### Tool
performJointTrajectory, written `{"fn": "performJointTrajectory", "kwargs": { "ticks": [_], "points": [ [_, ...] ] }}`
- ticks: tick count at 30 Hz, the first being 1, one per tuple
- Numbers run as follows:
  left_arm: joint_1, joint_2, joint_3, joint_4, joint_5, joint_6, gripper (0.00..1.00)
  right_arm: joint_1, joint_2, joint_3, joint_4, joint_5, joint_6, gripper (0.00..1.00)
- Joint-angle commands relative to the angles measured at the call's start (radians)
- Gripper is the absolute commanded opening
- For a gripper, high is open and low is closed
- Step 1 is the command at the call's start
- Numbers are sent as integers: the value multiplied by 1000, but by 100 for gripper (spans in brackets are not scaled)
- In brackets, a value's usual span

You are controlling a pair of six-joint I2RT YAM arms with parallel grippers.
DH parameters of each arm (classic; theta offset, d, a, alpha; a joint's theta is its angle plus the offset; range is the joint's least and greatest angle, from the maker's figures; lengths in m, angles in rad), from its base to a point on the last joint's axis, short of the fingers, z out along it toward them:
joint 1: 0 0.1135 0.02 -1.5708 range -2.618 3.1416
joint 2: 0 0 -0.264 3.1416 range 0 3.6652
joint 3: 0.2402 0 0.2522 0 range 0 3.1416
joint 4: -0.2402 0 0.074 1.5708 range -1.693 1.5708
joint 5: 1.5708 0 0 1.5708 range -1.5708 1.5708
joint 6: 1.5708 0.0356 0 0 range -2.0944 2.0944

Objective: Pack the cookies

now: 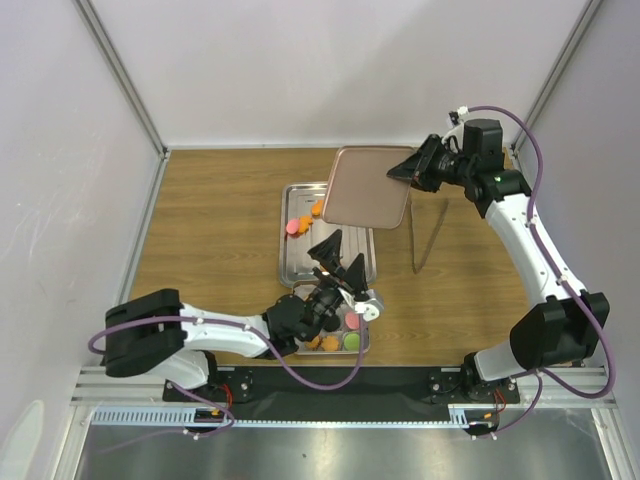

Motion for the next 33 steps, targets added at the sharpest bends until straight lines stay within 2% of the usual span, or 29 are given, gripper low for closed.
{"fn": "performJointTrajectory", "kwargs": {
  "ticks": [1,7,12,17,22,26,33],
  "points": [
    [34,37,60,125,66,99,88,-1,-58,5,5,-35,16,6],
    [57,144,104,275,74,196,89,7,-85,-15,2,-40,15,6],
    [82,193,147,297,86,217,89,7,-108,-61,19,-44,18,6],
    [106,281,195,464,88,312,88,10,-119,-99,30,-58,24,6],
    [115,318,221,535,80,334,75,10,-128,-121,35,-66,26,6],
    [124,307,245,536,43,282,61,10,-133,-127,28,-69,22,6],
    [128,269,262,535,34,253,51,19,-142,-159,44,-69,24,6]
  ]
}}
